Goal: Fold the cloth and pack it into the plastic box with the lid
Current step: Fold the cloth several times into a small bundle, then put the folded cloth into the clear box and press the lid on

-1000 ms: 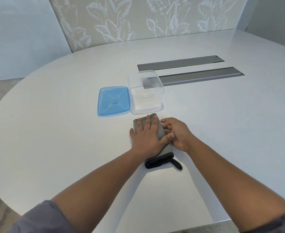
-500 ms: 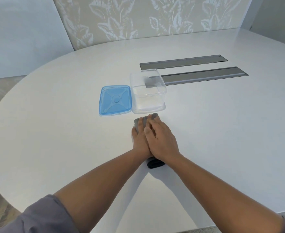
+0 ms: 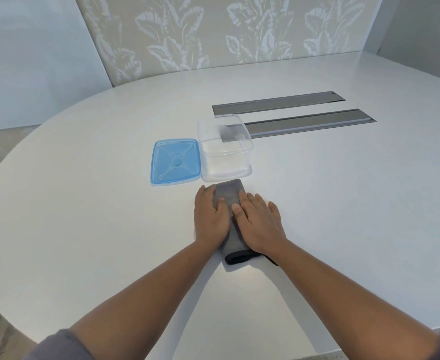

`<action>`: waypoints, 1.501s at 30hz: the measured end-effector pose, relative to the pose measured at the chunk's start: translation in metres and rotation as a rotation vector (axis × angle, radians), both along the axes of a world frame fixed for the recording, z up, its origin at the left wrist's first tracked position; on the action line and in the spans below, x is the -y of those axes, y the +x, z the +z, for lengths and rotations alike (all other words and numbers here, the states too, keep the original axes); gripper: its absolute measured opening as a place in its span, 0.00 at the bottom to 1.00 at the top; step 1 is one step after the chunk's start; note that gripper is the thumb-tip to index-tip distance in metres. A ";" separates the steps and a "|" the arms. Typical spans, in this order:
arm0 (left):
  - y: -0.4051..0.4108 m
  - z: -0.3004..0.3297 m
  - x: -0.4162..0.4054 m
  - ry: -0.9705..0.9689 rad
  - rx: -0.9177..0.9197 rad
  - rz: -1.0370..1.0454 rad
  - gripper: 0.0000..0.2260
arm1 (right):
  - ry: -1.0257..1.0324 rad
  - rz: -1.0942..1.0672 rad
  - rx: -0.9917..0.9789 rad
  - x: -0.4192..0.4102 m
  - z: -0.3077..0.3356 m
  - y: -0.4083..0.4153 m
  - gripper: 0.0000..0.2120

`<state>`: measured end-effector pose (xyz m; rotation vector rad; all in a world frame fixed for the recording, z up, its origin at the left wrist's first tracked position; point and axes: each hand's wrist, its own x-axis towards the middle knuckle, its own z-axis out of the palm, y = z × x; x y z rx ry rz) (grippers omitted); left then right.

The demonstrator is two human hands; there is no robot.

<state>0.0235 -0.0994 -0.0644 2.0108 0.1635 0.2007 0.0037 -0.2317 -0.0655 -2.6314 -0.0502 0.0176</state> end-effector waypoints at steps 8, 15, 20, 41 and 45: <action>-0.004 0.013 -0.001 -0.550 -0.327 0.022 0.12 | 0.010 -0.009 0.049 0.001 -0.006 0.002 0.38; 0.003 0.027 -0.009 -0.708 -0.396 -0.167 0.13 | 0.183 -0.065 0.116 -0.001 0.000 0.007 0.34; 0.017 0.036 -0.013 -0.808 -0.334 -0.243 0.17 | 0.731 -0.121 0.050 0.002 0.014 0.021 0.32; 0.230 0.136 -0.009 -0.187 0.159 -0.178 0.17 | 0.701 0.020 0.134 0.017 0.133 0.250 0.12; 0.257 0.115 -0.011 0.135 0.199 -0.148 0.17 | 0.542 0.042 0.089 0.015 0.113 0.278 0.14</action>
